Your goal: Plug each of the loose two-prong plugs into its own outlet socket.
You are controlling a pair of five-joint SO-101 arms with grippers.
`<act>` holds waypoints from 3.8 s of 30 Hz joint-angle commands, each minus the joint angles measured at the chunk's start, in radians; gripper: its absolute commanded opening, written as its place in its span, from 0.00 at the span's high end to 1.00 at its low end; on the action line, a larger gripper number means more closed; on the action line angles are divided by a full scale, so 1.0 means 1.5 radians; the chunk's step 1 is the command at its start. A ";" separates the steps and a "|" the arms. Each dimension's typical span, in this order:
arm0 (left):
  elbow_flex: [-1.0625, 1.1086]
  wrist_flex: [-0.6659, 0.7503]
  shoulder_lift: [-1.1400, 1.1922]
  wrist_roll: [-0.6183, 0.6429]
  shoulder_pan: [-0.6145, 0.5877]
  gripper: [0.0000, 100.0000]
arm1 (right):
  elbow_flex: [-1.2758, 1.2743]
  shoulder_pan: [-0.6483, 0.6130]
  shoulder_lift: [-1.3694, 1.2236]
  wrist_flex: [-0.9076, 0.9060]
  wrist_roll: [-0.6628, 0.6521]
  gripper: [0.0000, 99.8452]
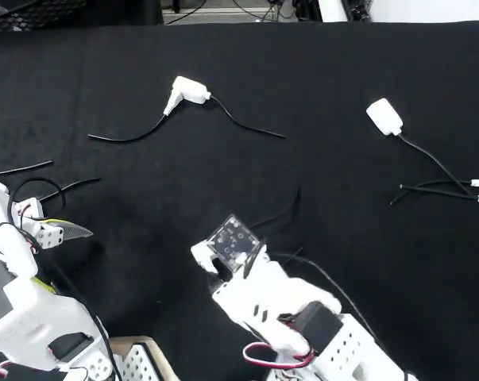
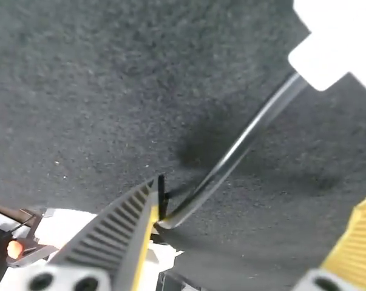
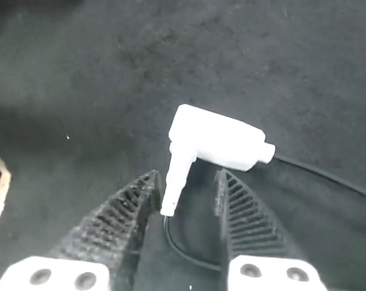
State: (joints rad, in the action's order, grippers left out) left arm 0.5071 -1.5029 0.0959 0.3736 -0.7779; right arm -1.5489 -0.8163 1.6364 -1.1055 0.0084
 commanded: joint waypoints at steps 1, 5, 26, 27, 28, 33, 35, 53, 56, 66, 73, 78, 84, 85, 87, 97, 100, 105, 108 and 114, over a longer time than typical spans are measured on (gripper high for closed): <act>-0.001 0.005 -0.029 0.006 0.008 0.55 | 0.086 0.066 -0.006 -0.015 -0.005 0.89; -0.001 0.005 -0.029 0.006 0.008 0.55 | 0.138 0.103 -0.012 -0.064 -0.091 0.88; 0.001 0.005 -0.029 0.006 0.008 0.55 | 0.455 0.031 -0.607 -0.119 -0.105 0.77; 0.001 0.005 -0.029 0.006 0.008 0.55 | 0.453 0.018 -0.626 -0.111 -0.098 0.77; 0.001 0.005 -0.029 0.006 0.008 0.55 | 0.452 0.013 -0.646 -0.103 -0.093 0.77; 0.001 0.005 -0.029 0.006 0.008 0.55 | 0.456 0.007 -0.762 -0.058 -0.083 0.77; 0.001 0.005 -0.029 0.006 0.008 0.55 | 0.458 0.007 -0.795 -0.047 -0.083 0.77; 0.001 0.005 -0.029 0.006 0.008 0.55 | 0.414 -0.041 -0.822 0.080 -0.030 0.77; 0.001 0.005 -0.029 0.006 0.008 0.55 | 0.412 -0.041 -0.822 0.066 -0.030 0.78; 0.001 0.005 -0.029 0.006 0.008 0.55 | 0.408 -0.040 -0.823 0.060 -0.037 0.88; 0.004 0.005 -0.028 0.006 0.008 0.55 | 0.384 -0.040 -0.823 0.064 -0.054 0.88; 0.007 0.005 -0.028 0.006 0.009 0.55 | 0.376 -0.040 -0.823 0.065 -0.065 0.88; 0.009 0.005 -0.028 0.006 0.038 0.55 | 0.376 -0.040 -0.823 0.066 -0.065 0.96; 0.017 0.005 -0.028 0.006 0.057 0.55 | 0.376 -0.040 -0.823 0.066 -0.065 0.98; 0.030 0.005 -0.029 0.006 0.096 0.55 | 0.376 -0.040 -0.823 0.066 -0.065 0.99; 0.048 0.005 -0.029 0.006 0.235 0.55 | 0.374 -0.040 -0.818 0.062 -0.065 0.99; 0.065 0.005 -0.029 0.006 0.305 0.55 | 0.374 -0.041 -0.817 0.064 -0.065 0.99; 0.074 0.006 -0.029 0.007 0.404 0.55 | 0.374 -0.043 -0.817 0.063 -0.065 0.99; 0.073 0.024 -0.029 0.011 0.438 0.55 | 0.379 -0.043 -0.817 0.061 -0.065 0.99; 0.075 0.084 -0.029 0.121 0.466 0.55 | 0.381 -0.043 -0.809 0.060 -0.065 0.99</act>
State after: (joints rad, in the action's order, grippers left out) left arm 0.6206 -1.3986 0.0959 0.4795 -0.1074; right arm -0.9904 -0.8669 0.3997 -1.0104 -0.0836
